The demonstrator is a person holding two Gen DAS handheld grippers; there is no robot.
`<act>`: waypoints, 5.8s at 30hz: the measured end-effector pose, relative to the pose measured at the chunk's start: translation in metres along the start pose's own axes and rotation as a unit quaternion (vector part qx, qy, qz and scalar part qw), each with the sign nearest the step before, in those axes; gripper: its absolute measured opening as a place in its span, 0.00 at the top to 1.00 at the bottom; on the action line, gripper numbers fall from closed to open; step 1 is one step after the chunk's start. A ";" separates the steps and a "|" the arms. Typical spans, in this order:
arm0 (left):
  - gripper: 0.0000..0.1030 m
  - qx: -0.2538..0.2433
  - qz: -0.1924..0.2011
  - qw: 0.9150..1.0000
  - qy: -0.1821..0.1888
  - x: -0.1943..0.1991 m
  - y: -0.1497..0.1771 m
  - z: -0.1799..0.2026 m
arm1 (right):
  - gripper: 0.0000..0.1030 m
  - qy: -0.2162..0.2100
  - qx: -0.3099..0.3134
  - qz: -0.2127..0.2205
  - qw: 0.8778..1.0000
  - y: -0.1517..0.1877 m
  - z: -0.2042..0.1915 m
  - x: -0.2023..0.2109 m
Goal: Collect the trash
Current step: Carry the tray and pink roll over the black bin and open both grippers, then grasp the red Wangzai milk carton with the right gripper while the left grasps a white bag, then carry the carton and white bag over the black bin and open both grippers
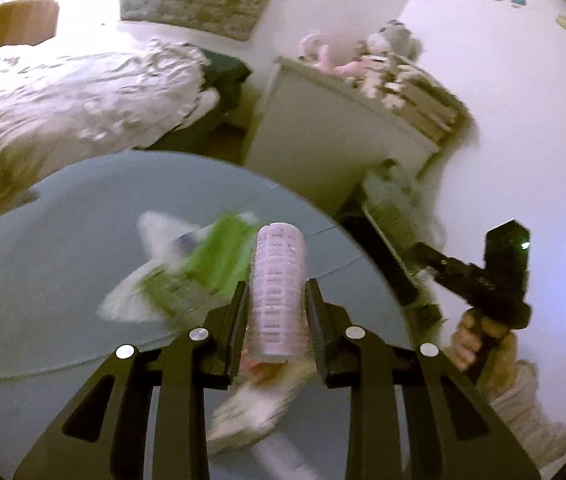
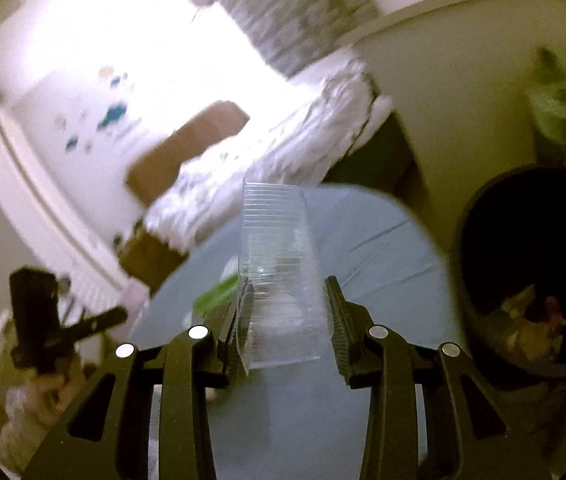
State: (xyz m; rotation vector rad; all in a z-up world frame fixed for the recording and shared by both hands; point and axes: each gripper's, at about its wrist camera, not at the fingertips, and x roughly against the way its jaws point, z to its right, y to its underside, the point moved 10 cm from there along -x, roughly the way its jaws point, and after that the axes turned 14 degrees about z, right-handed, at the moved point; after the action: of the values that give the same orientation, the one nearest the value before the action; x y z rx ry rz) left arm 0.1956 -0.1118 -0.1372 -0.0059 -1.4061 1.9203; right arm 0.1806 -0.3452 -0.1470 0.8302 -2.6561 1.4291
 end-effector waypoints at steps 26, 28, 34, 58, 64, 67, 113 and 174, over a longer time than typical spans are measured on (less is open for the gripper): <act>0.72 -0.070 -0.101 0.982 0.141 -0.232 0.030 0.214 | 0.64 0.210 -0.074 0.142 0.965 -0.082 0.223 0.059; 0.72 -0.070 -0.108 0.982 0.140 -0.243 0.035 0.217 | 0.64 0.214 -0.078 0.142 0.963 -0.079 0.227 0.062; 0.71 -0.069 -0.117 0.982 0.133 -0.261 0.038 0.220 | 0.63 0.232 -0.090 0.137 0.959 -0.073 0.239 0.066; 0.25 -0.048 -0.053 0.995 0.065 -0.115 0.019 0.140 | 0.29 0.211 -0.067 0.095 0.971 -0.050 0.202 0.040; 0.25 -0.005 -0.036 0.999 -0.015 -0.044 0.020 0.043 | 0.24 0.137 -0.006 0.046 0.989 -0.025 0.133 0.012; 0.25 0.027 -0.038 0.998 -0.047 -0.018 0.025 -0.002 | 0.24 0.074 0.040 0.013 0.996 -0.008 0.083 -0.001; 0.61 -0.022 -0.075 0.997 0.017 -0.002 0.088 -0.012 | 0.43 -0.106 0.068 -0.067 0.990 -0.007 -0.052 -0.046; 0.20 -0.046 -0.084 0.992 0.080 -0.261 0.016 0.194 | 0.19 0.272 -0.060 0.169 0.946 -0.100 0.241 0.048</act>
State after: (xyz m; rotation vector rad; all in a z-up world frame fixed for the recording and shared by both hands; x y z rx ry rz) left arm 0.2962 -0.4192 -0.1783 -0.0817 -1.3431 1.6790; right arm 0.2410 -0.5986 -0.1980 -0.0489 -2.4737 1.2868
